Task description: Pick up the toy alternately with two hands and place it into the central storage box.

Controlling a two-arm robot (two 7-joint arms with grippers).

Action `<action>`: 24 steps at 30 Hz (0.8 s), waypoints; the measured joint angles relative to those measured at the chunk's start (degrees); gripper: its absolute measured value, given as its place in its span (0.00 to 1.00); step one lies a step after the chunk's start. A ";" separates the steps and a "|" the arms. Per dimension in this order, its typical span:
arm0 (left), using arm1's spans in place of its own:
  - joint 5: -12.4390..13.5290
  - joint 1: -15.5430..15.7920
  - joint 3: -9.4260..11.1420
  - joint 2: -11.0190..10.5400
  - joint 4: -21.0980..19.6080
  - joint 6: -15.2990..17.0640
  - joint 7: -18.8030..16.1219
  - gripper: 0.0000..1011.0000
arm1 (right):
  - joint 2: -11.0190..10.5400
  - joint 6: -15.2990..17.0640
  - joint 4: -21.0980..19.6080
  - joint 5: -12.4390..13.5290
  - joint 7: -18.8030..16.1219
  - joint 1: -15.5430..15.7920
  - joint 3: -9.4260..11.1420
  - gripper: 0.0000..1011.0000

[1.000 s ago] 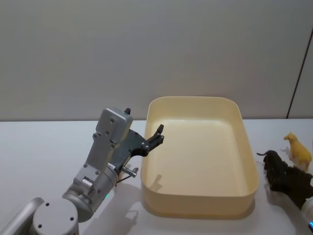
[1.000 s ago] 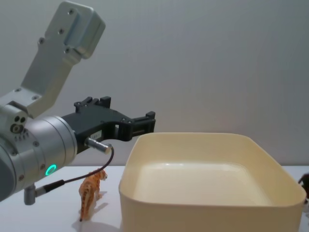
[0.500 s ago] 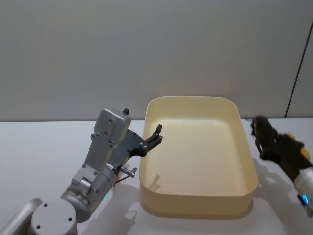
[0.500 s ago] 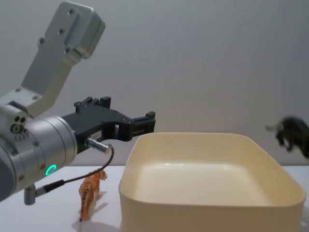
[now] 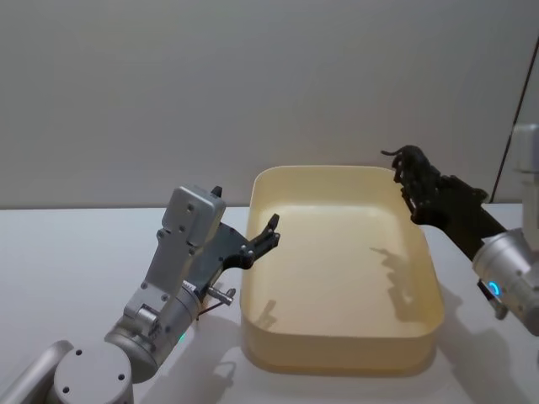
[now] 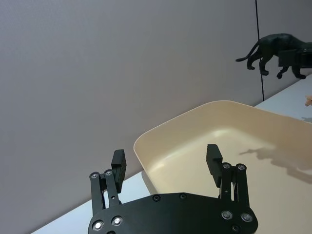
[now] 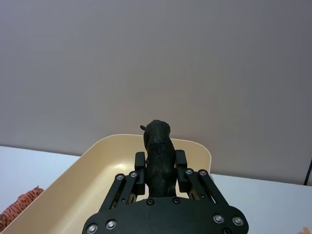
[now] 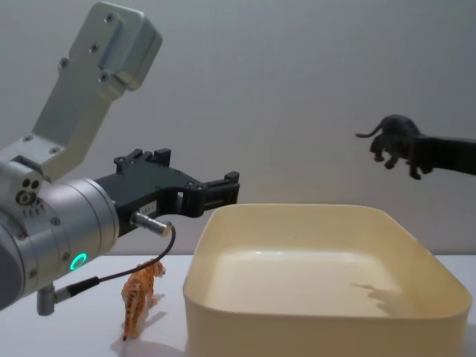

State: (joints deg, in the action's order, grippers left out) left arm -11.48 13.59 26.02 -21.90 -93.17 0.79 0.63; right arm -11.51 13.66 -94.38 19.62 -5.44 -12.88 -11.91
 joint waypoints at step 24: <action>0.00 0.00 0.00 0.00 0.00 0.00 0.00 0.99 | 3.80 7.37 9.60 -7.98 -3.99 -5.69 -3.74 0.65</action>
State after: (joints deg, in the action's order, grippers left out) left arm -11.48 13.59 26.02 -21.89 -93.17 0.79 0.63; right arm -7.71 21.03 -84.78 11.64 -9.43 -18.57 -15.65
